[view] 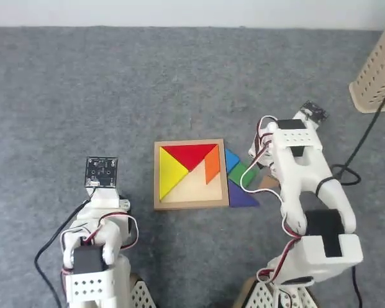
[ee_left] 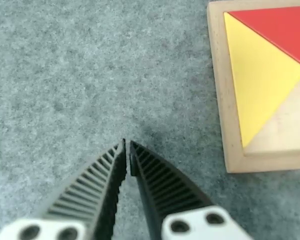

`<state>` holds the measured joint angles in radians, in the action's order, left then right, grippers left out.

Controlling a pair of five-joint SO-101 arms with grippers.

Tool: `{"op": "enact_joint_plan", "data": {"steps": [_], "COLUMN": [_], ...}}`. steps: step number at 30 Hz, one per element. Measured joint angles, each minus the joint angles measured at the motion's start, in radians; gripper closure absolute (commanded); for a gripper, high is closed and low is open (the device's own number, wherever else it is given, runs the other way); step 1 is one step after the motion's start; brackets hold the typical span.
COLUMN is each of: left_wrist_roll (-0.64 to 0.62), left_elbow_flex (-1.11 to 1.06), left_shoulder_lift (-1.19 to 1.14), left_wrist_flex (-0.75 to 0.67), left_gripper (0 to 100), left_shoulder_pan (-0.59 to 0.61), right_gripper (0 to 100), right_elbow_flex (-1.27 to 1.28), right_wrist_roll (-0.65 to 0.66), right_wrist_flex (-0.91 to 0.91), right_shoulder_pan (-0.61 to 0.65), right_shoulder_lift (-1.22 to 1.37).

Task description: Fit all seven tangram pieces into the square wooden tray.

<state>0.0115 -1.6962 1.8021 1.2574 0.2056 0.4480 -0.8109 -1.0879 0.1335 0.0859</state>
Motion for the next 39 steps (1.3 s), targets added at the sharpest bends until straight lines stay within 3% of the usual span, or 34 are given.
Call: {"op": "enact_joint_plan", "data": {"steps": [13,17,30,34,39], "left_wrist_roll": [0.000,0.000,0.000,0.000,0.000], "left_elbow_flex": [0.000,0.000,0.000,0.000,0.000], "left_shoulder_lift": [0.000,0.000,0.000,0.000,0.000], "left_wrist_flex": [0.000,0.000,0.000,0.000,0.000], "left_gripper": [99,99,99,99,99], "left_shoulder_pan": [0.000,0.000,0.000,0.000,0.000], "right_gripper": [77.7,85.0,86.6,84.9,72.4], "right_elbow_flex": [-0.097,-0.100,-0.103,-0.137,-0.157], "right_wrist_roll": [-0.003,0.000,0.098,0.160,0.166], "right_wrist_flex": [-0.025,-0.032,-0.043,-0.068,-0.133], "right_shoulder_pan": [-0.002,-0.005,-0.014,-0.011,-0.032], "right_shoulder_lift": [0.164,0.166,0.164,0.160,0.106]}}
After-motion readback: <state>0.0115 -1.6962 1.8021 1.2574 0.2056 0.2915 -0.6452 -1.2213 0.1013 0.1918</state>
